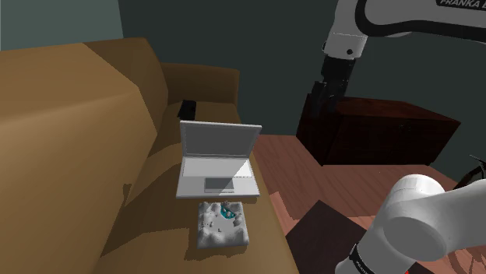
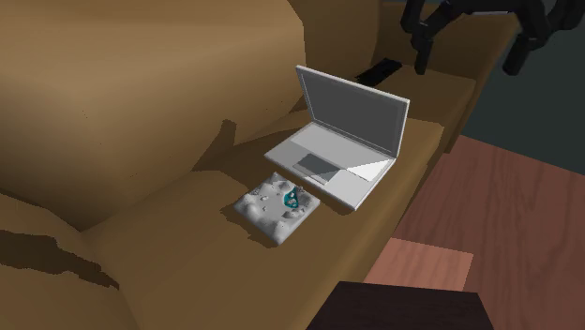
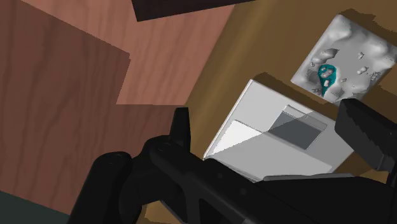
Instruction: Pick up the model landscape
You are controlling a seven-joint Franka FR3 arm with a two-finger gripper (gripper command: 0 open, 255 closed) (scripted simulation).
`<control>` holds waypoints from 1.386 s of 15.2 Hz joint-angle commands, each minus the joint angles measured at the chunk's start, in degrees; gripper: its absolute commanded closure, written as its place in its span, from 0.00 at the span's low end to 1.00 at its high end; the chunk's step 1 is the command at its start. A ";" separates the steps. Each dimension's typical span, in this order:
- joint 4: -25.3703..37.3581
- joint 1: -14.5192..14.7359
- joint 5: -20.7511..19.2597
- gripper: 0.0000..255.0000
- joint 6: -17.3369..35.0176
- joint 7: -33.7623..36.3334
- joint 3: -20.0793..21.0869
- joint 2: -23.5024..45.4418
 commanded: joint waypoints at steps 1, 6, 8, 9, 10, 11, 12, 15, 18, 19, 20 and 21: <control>0.00 0.00 0.00 0.00 0.00 0.00 0.00 0.00; -5.18 3.44 -0.01 0.00 8.21 0.11 4.66 2.13; -6.96 4.79 -0.14 0.00 11.55 0.25 6.54 3.38; -7.79 5.43 -0.24 0.00 13.23 0.34 7.50 4.09; -8.58 6.07 -0.37 0.00 14.92 0.46 8.46 4.86; -9.32 6.70 -0.53 0.00 16.61 0.60 9.42 5.69; -10.02 7.29 -0.73 0.00 18.30 0.77 10.40 6.58; -11.86 8.93 -1.55 0.00 23.40 1.43 13.39 9.60; -13.28 10.28 -2.84 0.00 28.48 2.42 16.48 13.17; -13.65 10.66 -3.41 0.00 30.15 2.84 17.54 14.47; -13.98 10.98 -4.05 0.00 31.82 3.32 18.63 15.84; -14.26 11.25 -4.78 0.00 33.46 3.86 19.73 17.26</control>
